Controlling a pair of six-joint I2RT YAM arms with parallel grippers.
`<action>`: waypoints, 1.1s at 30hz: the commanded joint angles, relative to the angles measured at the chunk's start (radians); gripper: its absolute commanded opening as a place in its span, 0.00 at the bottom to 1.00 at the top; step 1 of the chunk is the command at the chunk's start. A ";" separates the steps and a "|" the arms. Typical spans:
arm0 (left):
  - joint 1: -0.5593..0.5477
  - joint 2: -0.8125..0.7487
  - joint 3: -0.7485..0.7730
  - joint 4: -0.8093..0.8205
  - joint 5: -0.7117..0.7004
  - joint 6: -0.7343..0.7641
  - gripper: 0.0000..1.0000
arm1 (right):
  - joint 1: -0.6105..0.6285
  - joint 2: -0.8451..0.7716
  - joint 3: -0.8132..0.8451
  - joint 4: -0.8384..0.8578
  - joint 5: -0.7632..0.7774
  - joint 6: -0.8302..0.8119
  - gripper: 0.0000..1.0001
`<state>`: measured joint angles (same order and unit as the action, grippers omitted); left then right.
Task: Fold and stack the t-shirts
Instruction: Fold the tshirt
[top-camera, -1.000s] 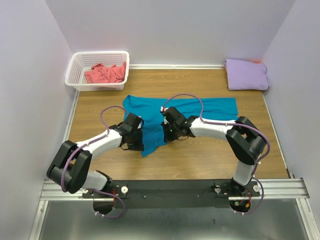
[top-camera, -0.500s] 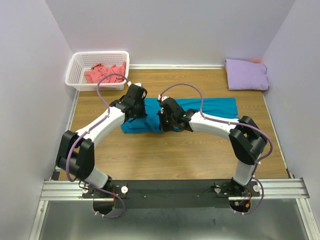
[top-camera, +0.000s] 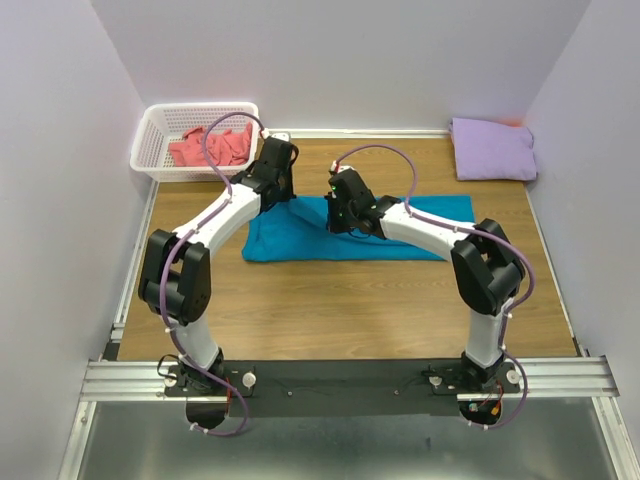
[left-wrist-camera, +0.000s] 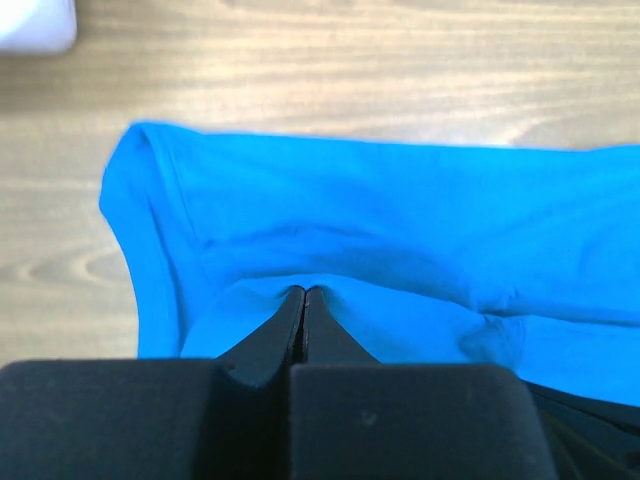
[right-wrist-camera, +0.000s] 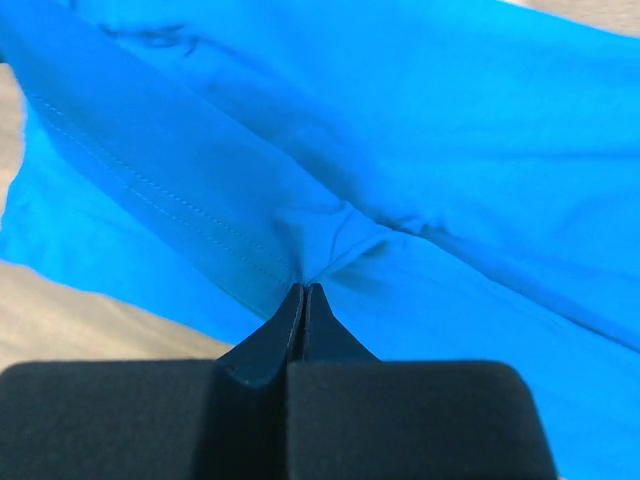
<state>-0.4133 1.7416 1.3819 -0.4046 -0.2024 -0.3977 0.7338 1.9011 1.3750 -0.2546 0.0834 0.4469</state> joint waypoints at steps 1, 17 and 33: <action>0.008 0.047 0.045 0.061 -0.045 0.051 0.00 | -0.022 0.041 0.038 0.000 0.032 0.019 0.01; 0.007 0.142 0.085 0.122 -0.051 0.095 0.00 | -0.079 0.092 0.047 0.003 0.042 0.053 0.01; 0.045 0.194 0.098 0.078 -0.032 0.069 0.00 | -0.122 0.170 0.119 0.002 -0.014 0.044 0.01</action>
<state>-0.3851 1.9251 1.4689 -0.3187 -0.2096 -0.3153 0.6155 2.0407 1.4677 -0.2527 0.0822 0.4824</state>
